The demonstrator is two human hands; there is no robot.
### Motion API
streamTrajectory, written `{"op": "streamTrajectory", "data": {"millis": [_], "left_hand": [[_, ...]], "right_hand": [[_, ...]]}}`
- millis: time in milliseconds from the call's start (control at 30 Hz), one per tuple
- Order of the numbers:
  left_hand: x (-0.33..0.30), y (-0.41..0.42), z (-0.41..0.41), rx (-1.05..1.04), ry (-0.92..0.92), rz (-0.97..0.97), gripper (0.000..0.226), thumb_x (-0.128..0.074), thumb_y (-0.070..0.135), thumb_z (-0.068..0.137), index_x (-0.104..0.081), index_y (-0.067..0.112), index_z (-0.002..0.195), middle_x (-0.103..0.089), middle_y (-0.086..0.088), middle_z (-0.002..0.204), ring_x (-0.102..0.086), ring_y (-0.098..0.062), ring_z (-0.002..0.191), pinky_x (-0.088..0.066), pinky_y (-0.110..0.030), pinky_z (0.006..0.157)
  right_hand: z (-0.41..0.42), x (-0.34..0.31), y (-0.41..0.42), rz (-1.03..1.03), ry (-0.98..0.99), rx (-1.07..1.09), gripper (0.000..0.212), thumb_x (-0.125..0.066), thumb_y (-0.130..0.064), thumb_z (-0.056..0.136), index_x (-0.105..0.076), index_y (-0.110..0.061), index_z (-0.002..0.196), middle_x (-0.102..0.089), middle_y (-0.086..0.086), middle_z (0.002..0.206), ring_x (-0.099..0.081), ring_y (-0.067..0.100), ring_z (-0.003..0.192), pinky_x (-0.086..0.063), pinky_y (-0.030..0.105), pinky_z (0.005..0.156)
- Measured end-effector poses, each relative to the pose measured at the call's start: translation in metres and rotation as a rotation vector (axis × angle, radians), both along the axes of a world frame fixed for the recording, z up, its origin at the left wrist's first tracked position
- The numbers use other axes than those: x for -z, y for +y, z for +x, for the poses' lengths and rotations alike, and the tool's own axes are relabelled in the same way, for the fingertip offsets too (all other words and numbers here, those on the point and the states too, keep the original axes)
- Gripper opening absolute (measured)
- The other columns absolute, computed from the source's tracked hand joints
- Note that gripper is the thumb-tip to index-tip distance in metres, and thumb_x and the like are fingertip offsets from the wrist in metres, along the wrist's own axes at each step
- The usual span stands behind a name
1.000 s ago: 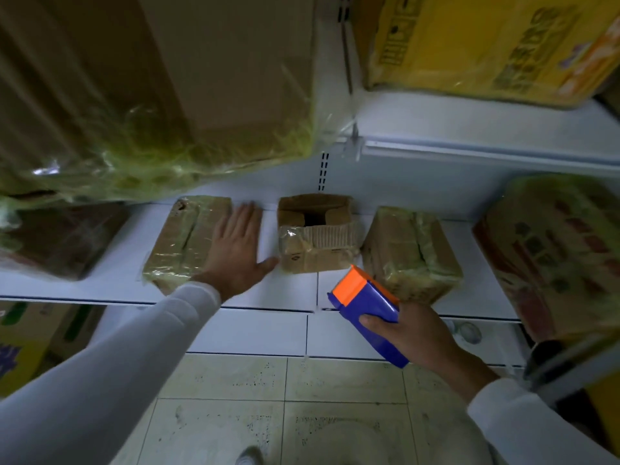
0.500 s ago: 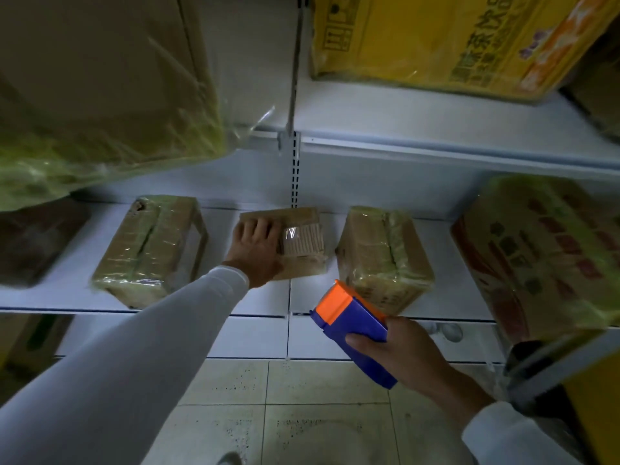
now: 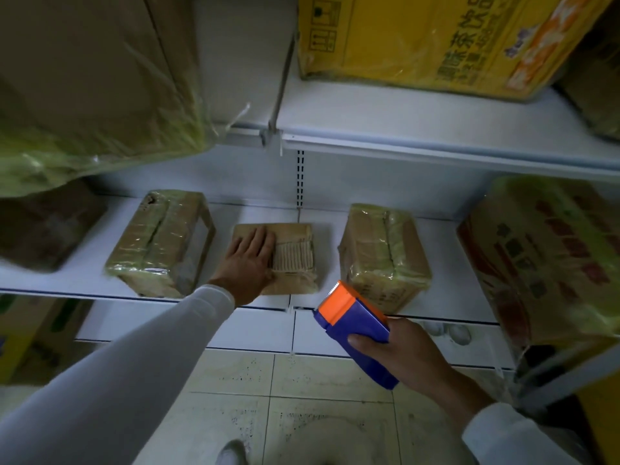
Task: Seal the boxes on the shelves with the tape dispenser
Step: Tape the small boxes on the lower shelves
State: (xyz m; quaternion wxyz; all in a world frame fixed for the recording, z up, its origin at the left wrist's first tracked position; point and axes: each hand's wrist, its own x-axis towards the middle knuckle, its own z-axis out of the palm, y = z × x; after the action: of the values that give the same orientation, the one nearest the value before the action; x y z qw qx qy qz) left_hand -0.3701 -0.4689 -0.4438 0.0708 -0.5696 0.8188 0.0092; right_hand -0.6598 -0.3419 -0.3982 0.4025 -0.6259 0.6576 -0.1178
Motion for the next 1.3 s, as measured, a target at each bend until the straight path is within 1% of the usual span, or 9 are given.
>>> {"op": "streamTrajectory", "data": {"millis": [300,467,600,700,800,867,1033,1200,1300], "left_hand": [[-0.005,0.037,-0.002,-0.057,0.010,0.016,0.086,-0.040,0.051,0.094,0.012,0.012,0.150,0.010,-0.012,0.160,0.006,-0.027,0.147,-0.001,-0.042,0.119],[-0.016,0.039,0.012,-0.002,0.134,0.002,0.104,-0.059,0.054,0.084,0.012,0.018,0.151,0.005,-0.004,0.161,0.002,-0.021,0.148,0.000,-0.040,0.118],[-0.027,0.048,0.025,0.004,0.223,0.007,0.110,-0.059,0.062,0.080,0.012,0.014,0.150,0.003,-0.003,0.161,0.003,-0.019,0.148,0.000,-0.040,0.118],[-0.041,0.060,0.028,0.041,0.470,-0.049,0.089,-0.064,0.044,0.084,-0.018,0.007,0.151,-0.018,-0.010,0.158,-0.019,-0.026,0.145,-0.015,-0.044,0.118],[-0.048,0.083,0.026,0.114,0.723,-0.141,0.040,-0.057,0.027,0.089,-0.058,0.003,0.121,-0.053,-0.014,0.134,-0.051,-0.033,0.120,-0.042,-0.044,0.101],[-0.047,0.098,0.029,0.132,0.791,-0.051,0.026,-0.056,0.024,0.094,-0.062,0.006,0.112,-0.060,-0.010,0.124,-0.054,-0.027,0.115,-0.043,-0.034,0.098],[-0.051,0.105,0.041,-0.035,1.005,0.481,0.035,-0.050,0.026,0.098,-0.052,0.018,0.133,-0.057,0.009,0.121,-0.052,-0.001,0.108,-0.039,-0.003,0.088],[-0.065,0.106,0.041,-0.061,1.198,0.835,0.030,-0.046,0.012,0.099,-0.053,0.029,0.124,-0.059,0.012,0.122,-0.054,0.006,0.112,-0.043,-0.014,0.095],[-0.072,0.106,0.043,-0.097,1.258,0.905,0.030,-0.044,0.015,0.100,-0.054,0.017,0.128,-0.061,-0.008,0.125,-0.059,-0.011,0.111,-0.049,-0.028,0.096]], "right_hand": [[0.008,-0.004,0.007,0.053,0.011,-0.060,0.044,-0.064,-0.061,0.084,-0.063,-0.018,0.090,-0.072,0.001,0.081,-0.069,0.015,0.073,-0.056,0.033,0.073],[0.008,-0.013,0.015,0.039,0.027,-0.065,0.038,-0.065,-0.059,0.084,-0.061,-0.022,0.080,-0.069,-0.001,0.072,-0.064,0.009,0.063,-0.046,0.020,0.061],[0.015,-0.020,0.022,0.046,0.030,-0.011,0.038,-0.067,-0.058,0.083,-0.062,-0.021,0.083,-0.070,-0.002,0.073,-0.066,0.009,0.065,-0.047,0.021,0.061],[0.026,-0.023,0.027,0.032,0.006,0.047,0.035,-0.071,-0.056,0.081,-0.061,-0.022,0.078,-0.068,-0.007,0.064,-0.063,0.002,0.057,-0.043,0.014,0.055],[0.039,-0.030,0.030,0.048,-0.037,0.018,0.032,-0.073,-0.052,0.081,-0.064,-0.021,0.082,-0.071,-0.003,0.070,-0.068,0.007,0.063,-0.052,0.021,0.062],[0.049,-0.031,0.032,0.061,-0.047,-0.003,0.031,-0.076,-0.049,0.081,-0.067,-0.020,0.083,-0.073,0.001,0.075,-0.070,0.013,0.069,-0.056,0.032,0.070],[0.063,-0.033,0.036,0.063,-0.064,-0.060,0.031,-0.079,-0.045,0.078,-0.070,-0.017,0.086,-0.075,0.003,0.078,-0.072,0.014,0.072,-0.058,0.038,0.071],[0.076,-0.037,0.032,0.072,-0.111,-0.157,0.029,-0.079,-0.054,0.075,-0.068,-0.028,0.081,-0.074,-0.012,0.076,-0.070,0.003,0.068,-0.047,0.014,0.057],[0.076,-0.038,0.022,0.068,-0.153,-0.184,0.039,-0.075,-0.066,0.066,-0.069,-0.031,0.081,-0.075,-0.013,0.079,-0.071,0.002,0.070,-0.049,0.015,0.059]]}}
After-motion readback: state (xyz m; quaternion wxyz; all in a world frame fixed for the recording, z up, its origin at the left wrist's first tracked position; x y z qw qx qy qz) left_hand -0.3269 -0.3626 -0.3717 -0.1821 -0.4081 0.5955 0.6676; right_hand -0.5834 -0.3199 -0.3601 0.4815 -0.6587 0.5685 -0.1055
